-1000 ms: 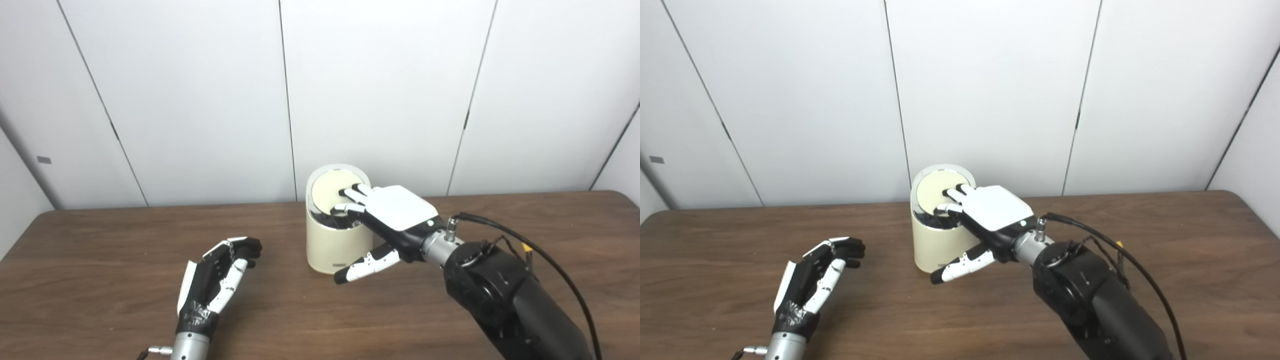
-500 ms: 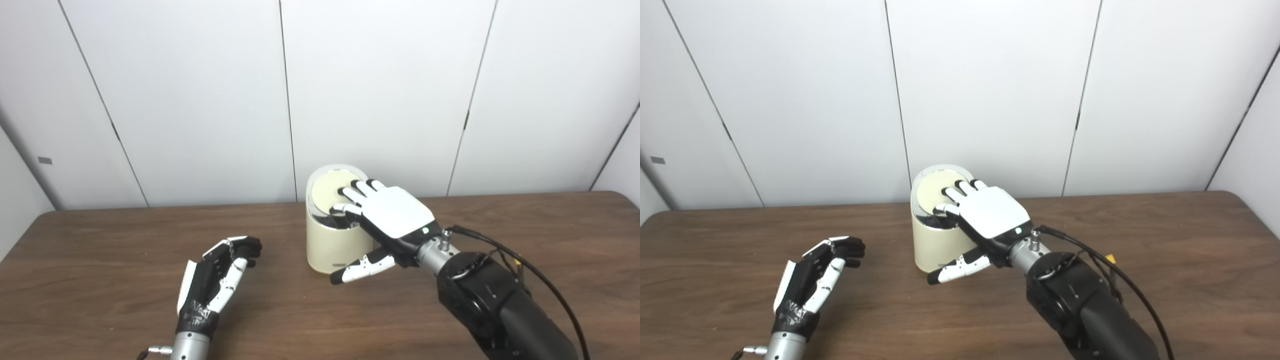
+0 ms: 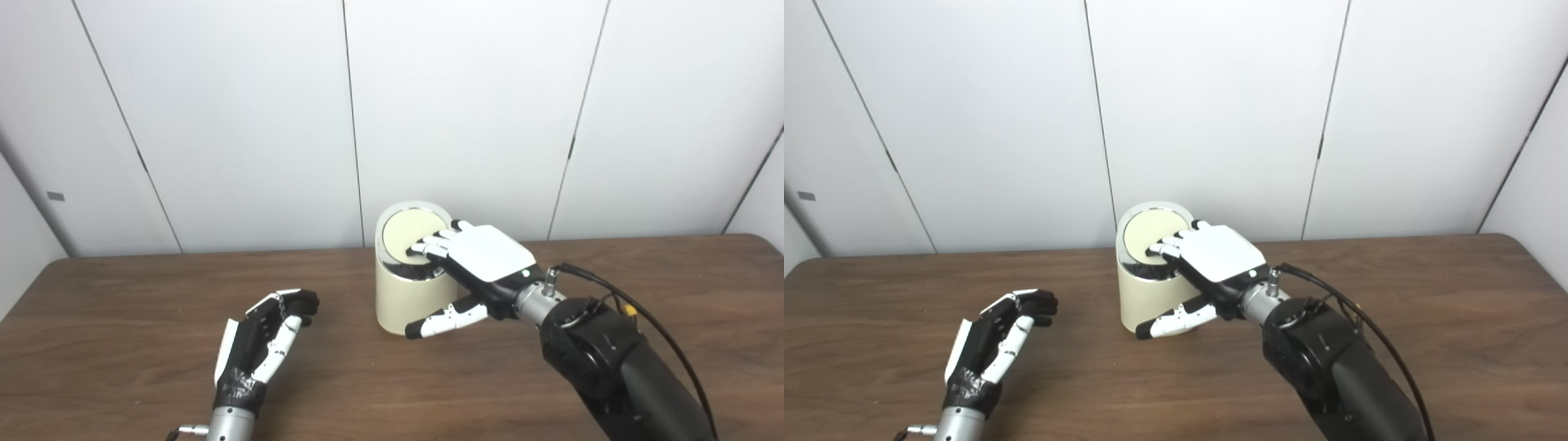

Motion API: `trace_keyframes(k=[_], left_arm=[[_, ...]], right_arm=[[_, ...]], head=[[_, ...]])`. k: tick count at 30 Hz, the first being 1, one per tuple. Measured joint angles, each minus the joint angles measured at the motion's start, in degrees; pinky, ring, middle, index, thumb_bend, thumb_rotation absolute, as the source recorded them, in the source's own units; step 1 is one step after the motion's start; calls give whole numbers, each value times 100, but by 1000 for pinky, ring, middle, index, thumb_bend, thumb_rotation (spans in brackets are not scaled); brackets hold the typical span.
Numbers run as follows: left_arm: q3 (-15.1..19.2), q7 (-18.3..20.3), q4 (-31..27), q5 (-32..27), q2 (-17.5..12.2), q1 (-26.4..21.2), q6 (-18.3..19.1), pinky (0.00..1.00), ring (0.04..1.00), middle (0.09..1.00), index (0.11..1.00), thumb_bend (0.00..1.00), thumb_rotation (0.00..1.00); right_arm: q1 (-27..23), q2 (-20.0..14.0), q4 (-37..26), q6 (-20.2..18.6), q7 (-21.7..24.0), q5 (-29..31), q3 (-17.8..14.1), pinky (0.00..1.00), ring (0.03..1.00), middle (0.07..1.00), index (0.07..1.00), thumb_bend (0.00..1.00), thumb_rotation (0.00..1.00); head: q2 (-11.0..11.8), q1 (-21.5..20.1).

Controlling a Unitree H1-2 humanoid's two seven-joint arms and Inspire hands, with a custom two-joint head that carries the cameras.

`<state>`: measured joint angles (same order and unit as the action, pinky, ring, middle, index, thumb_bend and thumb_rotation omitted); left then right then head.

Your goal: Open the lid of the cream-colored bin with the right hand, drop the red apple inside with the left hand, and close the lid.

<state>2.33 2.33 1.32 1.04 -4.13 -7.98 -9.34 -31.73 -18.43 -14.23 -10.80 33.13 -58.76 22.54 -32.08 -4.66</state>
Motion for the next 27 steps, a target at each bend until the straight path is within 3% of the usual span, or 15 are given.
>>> trace_keyframes(k=[8,17,20,27], left_arm=[[10,4,-1,-10,-1,0,10,648,671,658,639,415,575],[11,7,-14,-10,-2,1,48,648,674,662,640,424,564],[14,15,-17,-13,-2,1,70,656,681,668,647,414,555],[29,19,-15,-14,-13,2,72,654,682,669,650,412,561]], right_arm=[[-17,17,27,-7,-187,89,-33,951,864,765,776,825,921],[81,51,33,-25,-321,114,-34,988,873,794,814,791,873],[208,114,38,-25,-525,237,-105,957,891,832,871,773,789],[731,221,203,256,-1400,792,-310,988,971,943,974,688,729]], head=[[-53,0],[-53,0],[-44,-18],[9,-18]])
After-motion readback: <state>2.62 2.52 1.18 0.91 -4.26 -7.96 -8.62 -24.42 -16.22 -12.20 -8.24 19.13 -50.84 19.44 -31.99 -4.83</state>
